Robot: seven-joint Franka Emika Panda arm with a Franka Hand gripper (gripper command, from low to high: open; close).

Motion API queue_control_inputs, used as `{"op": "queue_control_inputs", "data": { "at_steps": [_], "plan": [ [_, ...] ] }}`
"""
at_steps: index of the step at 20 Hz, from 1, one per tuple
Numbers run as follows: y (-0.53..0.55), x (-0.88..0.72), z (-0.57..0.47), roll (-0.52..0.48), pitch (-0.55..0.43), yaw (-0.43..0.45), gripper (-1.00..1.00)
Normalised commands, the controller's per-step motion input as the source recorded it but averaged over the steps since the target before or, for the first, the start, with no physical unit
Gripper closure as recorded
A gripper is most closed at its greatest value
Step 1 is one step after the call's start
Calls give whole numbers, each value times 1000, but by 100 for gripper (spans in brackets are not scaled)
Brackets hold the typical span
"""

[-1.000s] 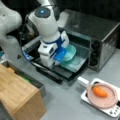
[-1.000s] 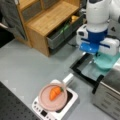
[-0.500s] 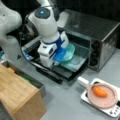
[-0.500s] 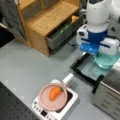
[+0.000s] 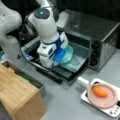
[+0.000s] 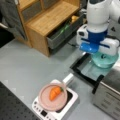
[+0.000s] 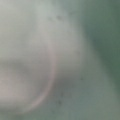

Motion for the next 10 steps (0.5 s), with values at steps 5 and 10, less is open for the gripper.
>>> {"op": "queue_control_inputs", "data": {
  "at_steps": [5, 10],
  "plan": [
    [125, -40, -34, -121, -130, 16, -100],
    [97, -5, 31, -86, -107, -1, -100]
  ]
}}
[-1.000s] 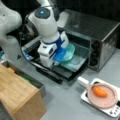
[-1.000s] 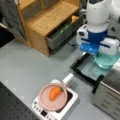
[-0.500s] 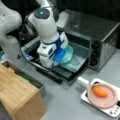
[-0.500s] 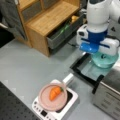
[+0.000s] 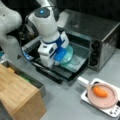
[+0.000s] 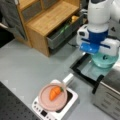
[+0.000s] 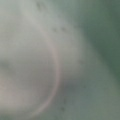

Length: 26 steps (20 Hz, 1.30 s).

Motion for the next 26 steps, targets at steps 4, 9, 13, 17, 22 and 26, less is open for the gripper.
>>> {"op": "queue_control_inputs", "data": {
  "at_steps": [4, 9, 13, 17, 22, 26],
  "plan": [
    [19, 43, 167, -43, -80, -7, -100],
    [-54, 90, 241, -31, -8, 7, -100],
    [-67, 130, 197, -35, 54, 10, -100],
    [-62, 188, 231, -38, 127, -6, -100],
    [-90, 293, 331, -71, 212, -35, -100],
    [-144, 429, 376, -109, 273, 5, -100]
  ]
}}
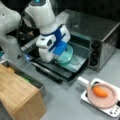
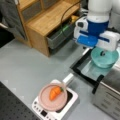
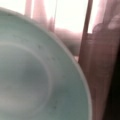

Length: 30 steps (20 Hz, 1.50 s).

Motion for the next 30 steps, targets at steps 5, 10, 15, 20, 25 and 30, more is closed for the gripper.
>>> {"op": "queue_control_inputs", "data": {
  "at_steps": [5, 10, 15, 20, 25, 30],
  "plan": [
    [-150, 564, 343, -90, 304, 55, -100],
    [-96, 684, 264, -147, 310, -4, -100],
    [-86, 727, 193, -142, 250, 60, -100],
    [-113, 604, 200, -181, 234, 39, -100],
    [-68, 508, 148, -250, 242, -38, -100],
    [-26, 651, 29, -288, 226, 3, -100]
  ]
}}
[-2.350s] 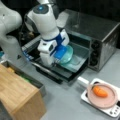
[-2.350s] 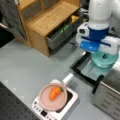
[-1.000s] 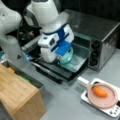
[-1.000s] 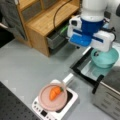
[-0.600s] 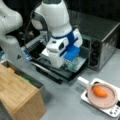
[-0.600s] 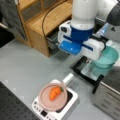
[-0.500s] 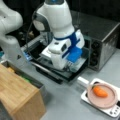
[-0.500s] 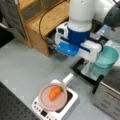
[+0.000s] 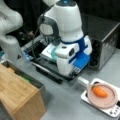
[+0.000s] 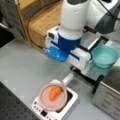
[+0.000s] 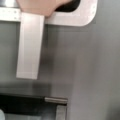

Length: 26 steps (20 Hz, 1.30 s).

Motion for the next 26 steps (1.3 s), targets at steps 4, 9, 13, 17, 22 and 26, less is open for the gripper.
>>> {"op": "queue_control_inputs", "data": {
  "at_steps": [4, 9, 13, 17, 22, 26],
  "plan": [
    [130, 766, -55, -191, 179, 36, -100],
    [189, 621, -4, -28, 135, 59, -100],
    [107, 410, 84, 81, 132, 108, -100],
    [36, 283, 93, 110, 127, 56, -100],
    [-15, 274, 29, 103, 104, -20, -100],
    [-55, 314, -63, 93, 105, -76, -100]
  ]
}}
